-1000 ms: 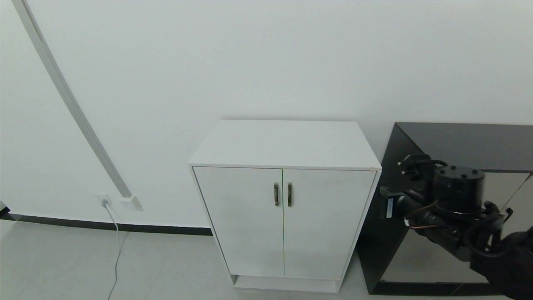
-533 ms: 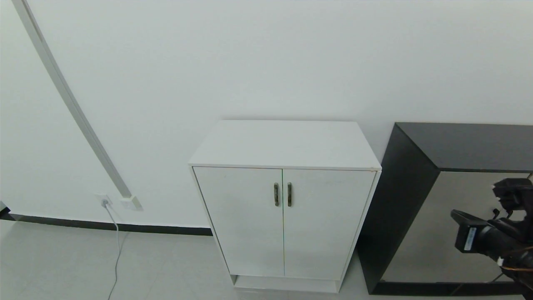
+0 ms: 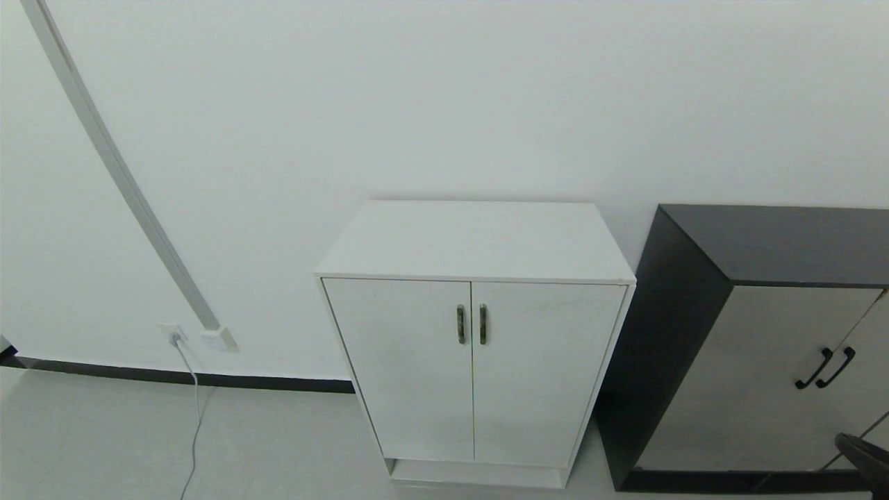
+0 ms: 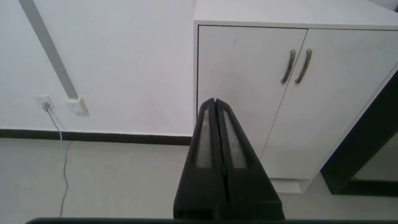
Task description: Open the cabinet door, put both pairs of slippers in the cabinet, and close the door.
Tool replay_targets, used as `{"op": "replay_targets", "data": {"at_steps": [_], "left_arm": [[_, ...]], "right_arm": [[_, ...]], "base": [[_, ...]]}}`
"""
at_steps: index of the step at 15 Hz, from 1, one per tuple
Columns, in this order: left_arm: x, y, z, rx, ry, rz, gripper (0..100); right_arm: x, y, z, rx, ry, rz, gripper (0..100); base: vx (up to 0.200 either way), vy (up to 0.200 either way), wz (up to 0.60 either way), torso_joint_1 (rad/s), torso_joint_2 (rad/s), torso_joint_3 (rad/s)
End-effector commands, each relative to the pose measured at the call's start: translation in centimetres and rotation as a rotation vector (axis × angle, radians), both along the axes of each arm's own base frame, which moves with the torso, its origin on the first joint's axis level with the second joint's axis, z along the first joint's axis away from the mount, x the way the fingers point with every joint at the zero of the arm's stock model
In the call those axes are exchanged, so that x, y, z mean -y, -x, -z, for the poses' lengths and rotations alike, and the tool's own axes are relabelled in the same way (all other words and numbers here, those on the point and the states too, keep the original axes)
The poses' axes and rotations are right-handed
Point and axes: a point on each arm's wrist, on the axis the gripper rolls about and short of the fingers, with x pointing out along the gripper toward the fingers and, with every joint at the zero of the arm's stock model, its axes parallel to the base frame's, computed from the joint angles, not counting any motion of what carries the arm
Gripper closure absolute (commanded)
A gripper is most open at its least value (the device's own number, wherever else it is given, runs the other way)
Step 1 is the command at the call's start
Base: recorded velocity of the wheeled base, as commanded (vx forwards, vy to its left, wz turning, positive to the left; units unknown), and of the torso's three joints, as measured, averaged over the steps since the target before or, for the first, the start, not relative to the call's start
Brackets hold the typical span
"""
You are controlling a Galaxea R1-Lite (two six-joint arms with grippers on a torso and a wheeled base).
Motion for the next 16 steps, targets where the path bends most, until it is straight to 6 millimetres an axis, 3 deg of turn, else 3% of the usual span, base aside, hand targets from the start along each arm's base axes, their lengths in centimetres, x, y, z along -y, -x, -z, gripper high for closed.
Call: {"op": "replay_targets", "data": {"at_steps": [1, 4, 11, 16], "left_arm": [[0.0, 0.0, 0.0, 0.001, 0.000, 0.000, 100], [0.0, 0.0, 0.0, 0.001, 0.000, -0.001, 100], [0.0, 0.0, 0.0, 0.001, 0.000, 0.000, 100], [0.0, 0.0, 0.0, 0.001, 0.000, 0.000, 100]], "right_arm": [[0.8, 3.9, -0.2, 0.061, -0.038, -0.079, 100], [0.9, 5.6, 0.8, 0.014, -0.058, -0.175, 100], [1.0, 6.7, 3.1, -0.102, -0.054, -0.272, 100], [1.2, 7.4, 3.8, -0.125, -0.003, -0.318, 100]], "base": [[0.000, 0.000, 0.00, 0.000, 0.00, 0.000], [0.000, 0.000, 0.00, 0.000, 0.00, 0.000], [0.000, 0.000, 0.00, 0.000, 0.00, 0.000], [0.000, 0.000, 0.00, 0.000, 0.00, 0.000]]}}
